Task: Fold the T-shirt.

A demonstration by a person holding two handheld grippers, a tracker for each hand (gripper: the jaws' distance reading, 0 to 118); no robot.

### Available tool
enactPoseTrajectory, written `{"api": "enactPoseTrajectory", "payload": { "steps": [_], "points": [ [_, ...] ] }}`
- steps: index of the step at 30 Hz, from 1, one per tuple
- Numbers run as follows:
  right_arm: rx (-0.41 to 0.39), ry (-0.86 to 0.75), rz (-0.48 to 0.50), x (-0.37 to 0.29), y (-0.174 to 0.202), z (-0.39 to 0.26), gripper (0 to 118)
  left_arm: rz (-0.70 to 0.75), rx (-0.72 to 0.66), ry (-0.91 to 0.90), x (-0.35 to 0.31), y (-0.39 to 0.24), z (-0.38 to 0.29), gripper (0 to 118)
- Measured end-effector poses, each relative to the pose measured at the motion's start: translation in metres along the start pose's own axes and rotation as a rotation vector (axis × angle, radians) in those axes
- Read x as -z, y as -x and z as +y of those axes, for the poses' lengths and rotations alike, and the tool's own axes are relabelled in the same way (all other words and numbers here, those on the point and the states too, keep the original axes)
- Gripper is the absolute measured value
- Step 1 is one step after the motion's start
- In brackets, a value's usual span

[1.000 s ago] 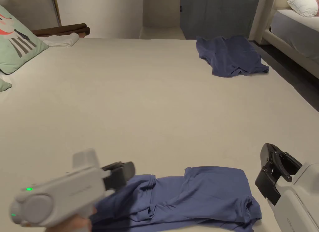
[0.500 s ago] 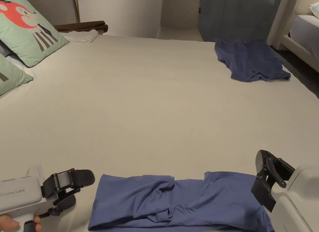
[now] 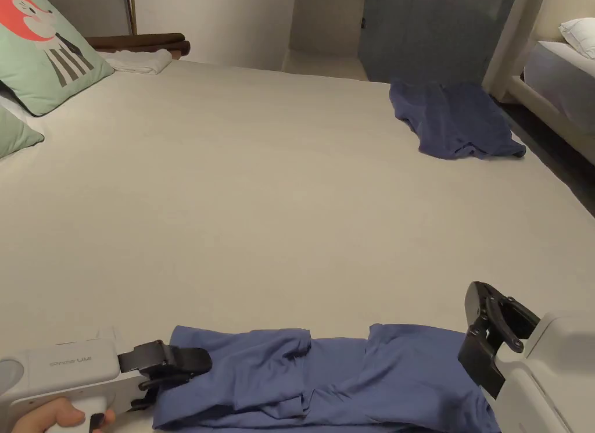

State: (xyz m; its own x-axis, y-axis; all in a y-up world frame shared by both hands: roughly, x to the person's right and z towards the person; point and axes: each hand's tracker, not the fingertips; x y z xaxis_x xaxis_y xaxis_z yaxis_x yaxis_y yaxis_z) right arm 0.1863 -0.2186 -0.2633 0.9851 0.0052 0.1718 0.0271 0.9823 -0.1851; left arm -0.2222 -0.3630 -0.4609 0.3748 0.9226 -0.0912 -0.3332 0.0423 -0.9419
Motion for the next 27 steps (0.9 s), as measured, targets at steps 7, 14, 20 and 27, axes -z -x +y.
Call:
{"api": "enactPoseTrajectory", "payload": {
  "steps": [7,14,20,27],
  "points": [
    [0.017,-0.021,-0.018,-0.001,-0.007,0.005,0,0.091,0.078,-0.106,-0.088,-0.016,0.017,11],
    [0.046,-0.009,0.006,0.004,-0.010,-0.002,0,0.194,0.089,-0.154,-0.124,-0.064,0.013,11],
    [0.060,-0.020,0.023,-0.001,-0.015,-0.003,0,0.160,0.281,-0.067,-0.031,-0.151,-0.022,11],
    [0.096,-0.042,-0.022,-0.016,-0.040,-0.004,0,0.371,0.440,0.021,0.127,-0.175,-0.069,11]
  ]
}}
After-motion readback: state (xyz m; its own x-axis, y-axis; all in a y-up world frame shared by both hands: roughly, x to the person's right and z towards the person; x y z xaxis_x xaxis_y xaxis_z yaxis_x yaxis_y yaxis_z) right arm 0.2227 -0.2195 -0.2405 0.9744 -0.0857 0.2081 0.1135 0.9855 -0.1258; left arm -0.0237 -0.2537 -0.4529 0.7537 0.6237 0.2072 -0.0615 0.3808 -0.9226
